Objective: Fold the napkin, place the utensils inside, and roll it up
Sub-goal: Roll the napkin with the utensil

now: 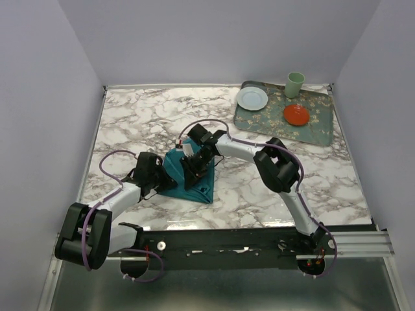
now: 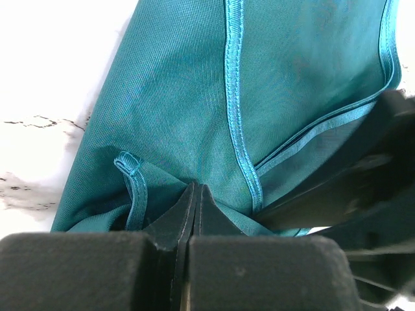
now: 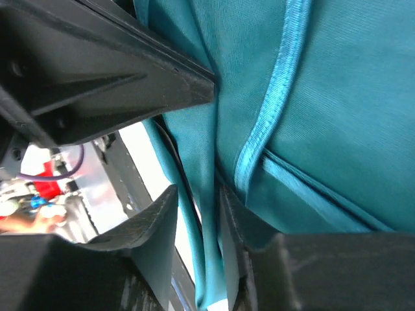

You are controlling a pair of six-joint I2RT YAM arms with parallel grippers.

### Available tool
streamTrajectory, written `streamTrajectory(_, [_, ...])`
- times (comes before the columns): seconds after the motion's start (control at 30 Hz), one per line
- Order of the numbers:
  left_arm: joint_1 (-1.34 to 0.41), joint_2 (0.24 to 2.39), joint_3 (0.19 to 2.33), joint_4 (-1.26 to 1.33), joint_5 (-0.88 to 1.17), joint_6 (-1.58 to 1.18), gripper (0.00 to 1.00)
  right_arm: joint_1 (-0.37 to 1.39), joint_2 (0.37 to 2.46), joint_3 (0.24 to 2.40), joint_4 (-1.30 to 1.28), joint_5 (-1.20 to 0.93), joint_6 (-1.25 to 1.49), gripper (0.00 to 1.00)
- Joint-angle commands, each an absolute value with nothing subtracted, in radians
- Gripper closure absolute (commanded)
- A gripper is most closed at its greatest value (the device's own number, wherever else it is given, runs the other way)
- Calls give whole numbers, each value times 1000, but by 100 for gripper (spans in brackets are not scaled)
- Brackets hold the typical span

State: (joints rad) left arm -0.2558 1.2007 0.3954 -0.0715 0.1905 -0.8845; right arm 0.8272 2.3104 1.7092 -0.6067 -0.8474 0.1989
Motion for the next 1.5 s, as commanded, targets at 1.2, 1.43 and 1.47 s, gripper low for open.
streamTrajectory(1.2, [-256,1235,377,-149,110,-888,100,1135,2020,1336,-278,-48,-239,43])
streamTrajectory(1.43, [-255,1233,377,-149,110,-888,100,1134,2063,1319,-279,-60,-215,44])
streamTrajectory(1.47, [-255,1235,377,-147,113,-885,100,1131,2071,1319,-279,-87,-213,48])
